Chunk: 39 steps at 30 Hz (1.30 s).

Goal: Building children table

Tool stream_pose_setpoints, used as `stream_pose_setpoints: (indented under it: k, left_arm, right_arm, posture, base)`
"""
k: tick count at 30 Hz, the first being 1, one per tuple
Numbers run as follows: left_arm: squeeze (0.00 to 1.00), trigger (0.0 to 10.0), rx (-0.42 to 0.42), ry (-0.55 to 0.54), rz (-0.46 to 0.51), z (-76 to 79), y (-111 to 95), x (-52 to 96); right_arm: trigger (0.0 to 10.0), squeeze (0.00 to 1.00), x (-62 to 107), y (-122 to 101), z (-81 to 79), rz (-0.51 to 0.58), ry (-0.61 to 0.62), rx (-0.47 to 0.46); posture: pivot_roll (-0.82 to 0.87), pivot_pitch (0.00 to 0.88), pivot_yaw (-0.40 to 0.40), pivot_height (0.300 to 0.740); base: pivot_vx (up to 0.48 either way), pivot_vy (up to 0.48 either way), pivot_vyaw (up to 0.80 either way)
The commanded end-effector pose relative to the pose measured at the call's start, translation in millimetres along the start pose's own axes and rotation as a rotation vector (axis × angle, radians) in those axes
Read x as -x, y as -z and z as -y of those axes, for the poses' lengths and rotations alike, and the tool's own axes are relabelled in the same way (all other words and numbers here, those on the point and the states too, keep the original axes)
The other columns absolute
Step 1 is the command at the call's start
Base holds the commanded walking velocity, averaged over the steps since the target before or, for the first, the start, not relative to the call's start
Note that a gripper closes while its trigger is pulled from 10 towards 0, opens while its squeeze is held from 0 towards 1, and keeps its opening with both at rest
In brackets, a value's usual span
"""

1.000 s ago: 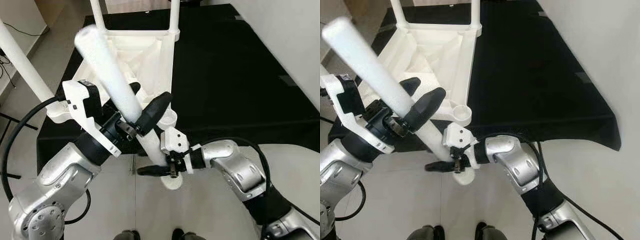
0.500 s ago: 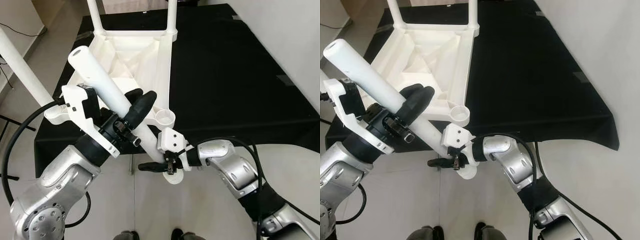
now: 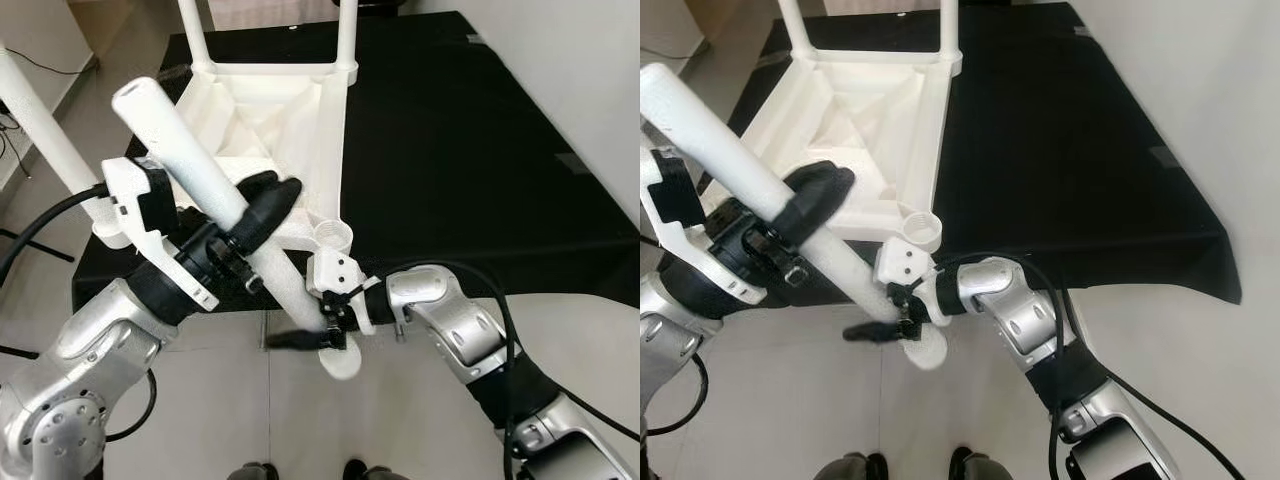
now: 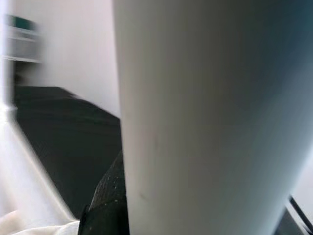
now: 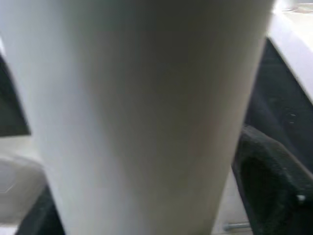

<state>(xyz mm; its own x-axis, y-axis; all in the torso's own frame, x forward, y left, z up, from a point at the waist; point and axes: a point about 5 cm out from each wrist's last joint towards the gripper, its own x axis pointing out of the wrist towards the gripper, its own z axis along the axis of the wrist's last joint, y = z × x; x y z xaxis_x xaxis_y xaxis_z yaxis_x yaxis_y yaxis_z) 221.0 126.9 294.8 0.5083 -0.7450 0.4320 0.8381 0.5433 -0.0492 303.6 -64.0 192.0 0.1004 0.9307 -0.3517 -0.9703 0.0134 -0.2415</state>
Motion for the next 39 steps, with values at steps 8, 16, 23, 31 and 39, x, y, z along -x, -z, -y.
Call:
stream_pose_setpoints:
  k: [8,16,23,31,39]
  left_arm:
    - [0.00,0.0,0.043,0.283,-0.109,17.1,13,-9.1]
    - [0.00,0.0,0.003,0.382,-0.102,17.1,7,-18.2]
    - [0.00,0.0,-0.024,0.386,-0.079,10.9,3,-22.9]
    - [0.00,0.0,-0.042,0.350,-0.044,2.9,-1,-23.2]
    - [1.00,10.0,-0.050,0.169,0.032,-18.0,-5,-24.6]
  right_arm:
    - [10.0,0.00,-20.2,4,-13.1,-0.075,-0.129,-0.084]
    - [0.0,0.00,-35.7,2,-23.8,-0.035,-0.158,-0.240]
    - [0.0,0.00,-37.5,-4,-23.8,0.020,-0.129,-0.232]
    - [0.0,0.00,-32.9,-12,-17.8,0.104,-0.064,-0.196]
    - [0.0,0.00,-27.6,-17,-12.0,0.157,-0.002,-0.197]
  posture:
    - [-0.05,0.123,-0.014,0.740]
    - [-0.06,0.124,-0.013,0.740]
    - [-0.06,0.122,-0.010,0.740]
    - [-0.07,0.117,-0.002,0.740]
    - [-0.07,0.118,0.003,0.740]
  base:
    - [0.000,0.000,0.00]
    - [0.000,0.000,0.00]
    - [0.000,0.000,0.00]
    - [0.000,0.000,0.00]
    - [0.000,0.000,0.00]
